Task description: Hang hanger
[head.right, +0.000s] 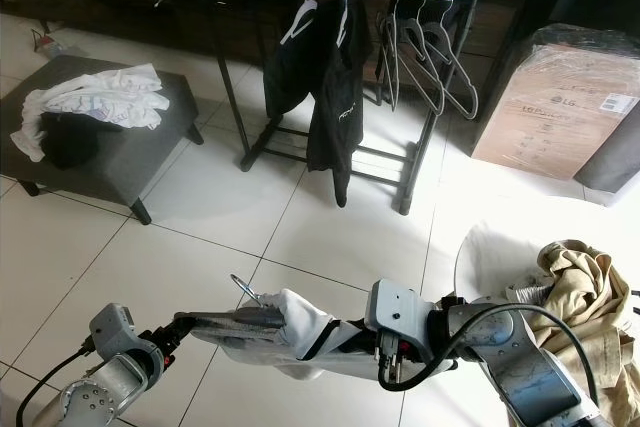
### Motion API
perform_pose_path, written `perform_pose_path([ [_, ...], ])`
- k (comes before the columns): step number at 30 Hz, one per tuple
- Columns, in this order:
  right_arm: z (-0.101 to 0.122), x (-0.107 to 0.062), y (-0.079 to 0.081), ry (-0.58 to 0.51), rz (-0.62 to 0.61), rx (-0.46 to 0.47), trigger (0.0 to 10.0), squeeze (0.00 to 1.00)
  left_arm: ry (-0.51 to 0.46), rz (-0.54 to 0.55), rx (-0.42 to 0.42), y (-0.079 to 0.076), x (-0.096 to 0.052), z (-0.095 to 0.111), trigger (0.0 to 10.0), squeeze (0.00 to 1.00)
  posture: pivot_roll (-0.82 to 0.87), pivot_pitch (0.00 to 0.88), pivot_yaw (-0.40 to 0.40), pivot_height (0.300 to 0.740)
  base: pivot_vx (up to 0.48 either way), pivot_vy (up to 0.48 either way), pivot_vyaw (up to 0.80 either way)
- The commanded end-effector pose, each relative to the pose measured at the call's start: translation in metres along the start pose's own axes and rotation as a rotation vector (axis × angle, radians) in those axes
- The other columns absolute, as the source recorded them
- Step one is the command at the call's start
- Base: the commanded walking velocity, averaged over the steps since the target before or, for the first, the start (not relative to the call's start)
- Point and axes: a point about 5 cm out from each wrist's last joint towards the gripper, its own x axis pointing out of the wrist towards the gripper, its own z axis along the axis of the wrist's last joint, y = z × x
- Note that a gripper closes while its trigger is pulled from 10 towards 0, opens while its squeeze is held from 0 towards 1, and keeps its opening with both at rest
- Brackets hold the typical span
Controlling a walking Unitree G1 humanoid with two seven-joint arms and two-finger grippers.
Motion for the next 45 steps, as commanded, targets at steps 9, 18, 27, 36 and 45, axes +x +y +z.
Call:
perform_pose_path([
  [9, 0.010, 0.005, 0.012, -0.041, 0.068, -0.028, 0.0, 0.00, 0.122, -0.084, -0.027, -0.013, 0.005, -0.014, 10.0, 0.00, -0.08, 0.217, -0.026, 0.740, 0.000, 0.000, 0.00],
  [18, 0.012, 0.005, 0.014, -0.045, 0.078, -0.029, 0.0, 0.00, 0.178, -0.056, -0.050, -0.007, 0.004, -0.019, 10.0, 0.00, -0.08, 0.217, -0.026, 0.740, 0.000, 0.000, 0.00],
  [27, 0.010, 0.005, 0.012, -0.039, 0.068, -0.024, 0.0, 0.00, 0.151, 0.016, -0.043, 0.010, -0.001, -0.014, 0.0, 0.00, -0.08, 0.217, -0.026, 0.740, 0.000, 0.000, 0.00],
  [36, 0.009, 0.005, 0.011, -0.039, 0.062, -0.018, 0.0, 0.00, 0.136, 0.033, -0.036, 0.014, -0.003, -0.012, 0.0, 0.00, -0.08, 0.217, -0.026, 0.740, 0.000, 0.000, 0.00],
  [45, 0.007, 0.005, 0.009, -0.038, 0.049, -0.012, 0.0, 0.00, 0.085, 0.029, -0.045, 0.013, -0.003, -0.006, 0.0, 0.00, -0.07, 0.218, -0.025, 0.740, 0.000, 0.000, 0.00],
])
